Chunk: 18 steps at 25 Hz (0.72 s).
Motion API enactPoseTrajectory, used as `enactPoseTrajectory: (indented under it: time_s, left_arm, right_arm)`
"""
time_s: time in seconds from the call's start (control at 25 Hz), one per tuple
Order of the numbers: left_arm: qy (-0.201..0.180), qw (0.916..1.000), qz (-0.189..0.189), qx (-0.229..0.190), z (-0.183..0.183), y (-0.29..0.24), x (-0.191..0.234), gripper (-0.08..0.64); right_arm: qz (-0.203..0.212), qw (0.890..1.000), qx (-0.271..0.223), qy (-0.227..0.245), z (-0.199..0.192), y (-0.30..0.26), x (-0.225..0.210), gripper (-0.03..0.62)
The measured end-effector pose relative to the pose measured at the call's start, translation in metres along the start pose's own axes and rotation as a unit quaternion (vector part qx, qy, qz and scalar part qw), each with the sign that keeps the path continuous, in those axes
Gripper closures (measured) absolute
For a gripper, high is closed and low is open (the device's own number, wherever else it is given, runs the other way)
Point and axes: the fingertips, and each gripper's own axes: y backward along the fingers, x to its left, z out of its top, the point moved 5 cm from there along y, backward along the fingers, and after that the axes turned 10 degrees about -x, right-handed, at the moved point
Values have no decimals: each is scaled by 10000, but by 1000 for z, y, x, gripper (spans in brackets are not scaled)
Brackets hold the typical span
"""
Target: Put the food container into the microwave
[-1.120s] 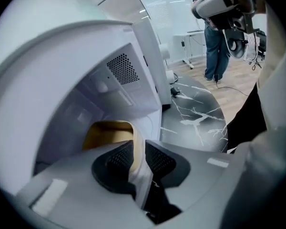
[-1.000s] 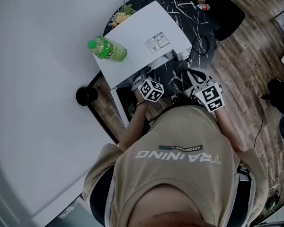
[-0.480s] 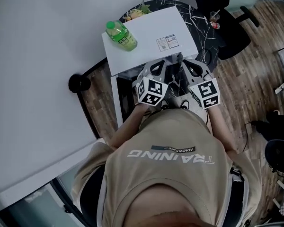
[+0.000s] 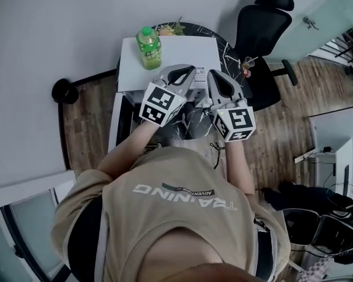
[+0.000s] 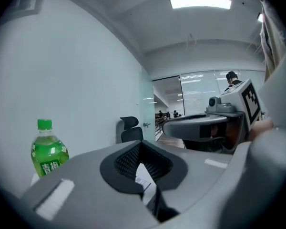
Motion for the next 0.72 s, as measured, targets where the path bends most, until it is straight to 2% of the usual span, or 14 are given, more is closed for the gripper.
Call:
enactPoseTrajectory:
  time_s: [0.12, 0.24, 0.28, 0.4, 0.6, 0.72]
  left_arm:
    - [178, 9997, 13, -144, 12, 7, 9, 551]
    - [731, 9966, -52, -372, 26, 7, 14, 551]
    - [806, 9958, -55, -429, 31, 6, 16, 551]
    - [626, 9968, 18, -494, 40, 11, 19, 551]
    - [-18, 9976, 115, -682, 50, 21, 10, 551]
    - [20, 9975, 35, -711, 47, 26, 0, 551]
  right_arm:
    - [-38, 9998, -182, 83, 13, -7, 5, 583]
    - [-96, 9993, -322, 150, 25, -11, 1, 583]
    - [-94, 9992, -362, 156, 28, -12, 1, 583]
    - [-9, 9989, -442, 124, 33, -13, 5, 583]
    - [-24, 9993, -357, 79, 27, -11, 9, 584]
    - [-59, 9994, -326, -32, 21, -8, 10, 584]
